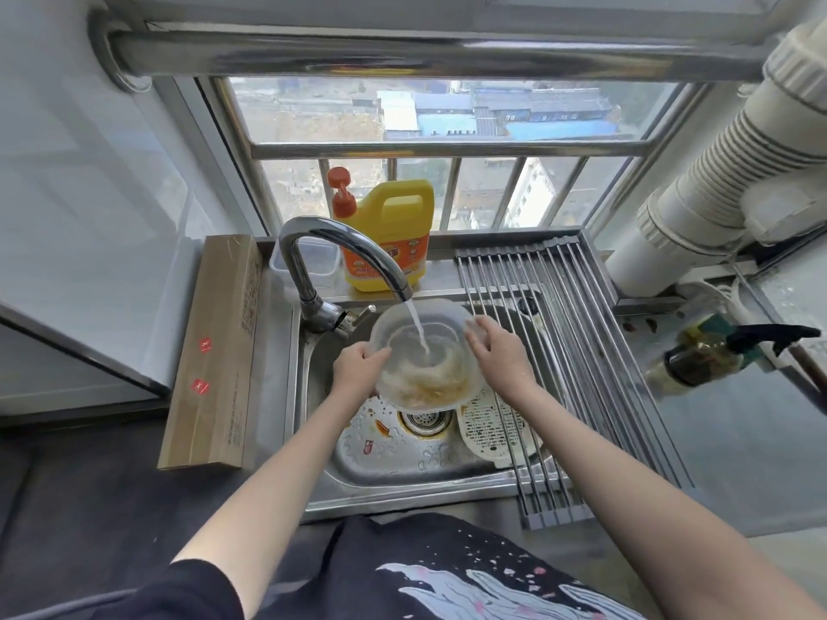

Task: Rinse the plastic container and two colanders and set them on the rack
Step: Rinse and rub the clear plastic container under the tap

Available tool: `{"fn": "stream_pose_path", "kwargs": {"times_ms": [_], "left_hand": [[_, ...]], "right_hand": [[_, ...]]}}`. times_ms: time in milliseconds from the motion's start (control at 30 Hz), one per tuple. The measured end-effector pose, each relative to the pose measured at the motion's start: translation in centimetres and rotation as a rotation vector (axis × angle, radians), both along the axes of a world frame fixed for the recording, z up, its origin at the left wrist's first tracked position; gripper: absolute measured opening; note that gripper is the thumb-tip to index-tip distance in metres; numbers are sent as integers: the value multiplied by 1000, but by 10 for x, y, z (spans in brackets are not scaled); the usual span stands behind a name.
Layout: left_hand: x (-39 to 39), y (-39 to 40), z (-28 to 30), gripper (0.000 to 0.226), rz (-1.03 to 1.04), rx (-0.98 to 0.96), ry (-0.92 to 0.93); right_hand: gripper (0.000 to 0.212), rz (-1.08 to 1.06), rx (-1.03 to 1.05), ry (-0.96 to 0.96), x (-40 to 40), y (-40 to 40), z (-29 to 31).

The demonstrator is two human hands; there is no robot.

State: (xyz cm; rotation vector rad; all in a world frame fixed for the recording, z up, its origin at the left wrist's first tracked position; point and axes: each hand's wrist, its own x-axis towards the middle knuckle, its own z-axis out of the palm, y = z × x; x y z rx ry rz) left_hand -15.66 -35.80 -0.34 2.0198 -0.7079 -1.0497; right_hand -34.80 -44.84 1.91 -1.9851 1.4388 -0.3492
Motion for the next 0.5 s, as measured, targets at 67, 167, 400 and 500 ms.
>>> {"fn": "stream_pose_path", "kwargs": {"times_ms": [67,167,400,500], "left_hand": [[-5,0,-6,31,-5,56,36],[-10,0,-11,24,13,67,57],[-11,-1,-8,27,-92,25,33],[-9,-1,-4,25,-67,-7,-8]], "right_hand": [[35,5,-23,23,1,-1,4],[53,135,-421,233,0,2,4],[65,623,-72,663,33,5,-10],[70,726,134,780,51,25,-23]]}}
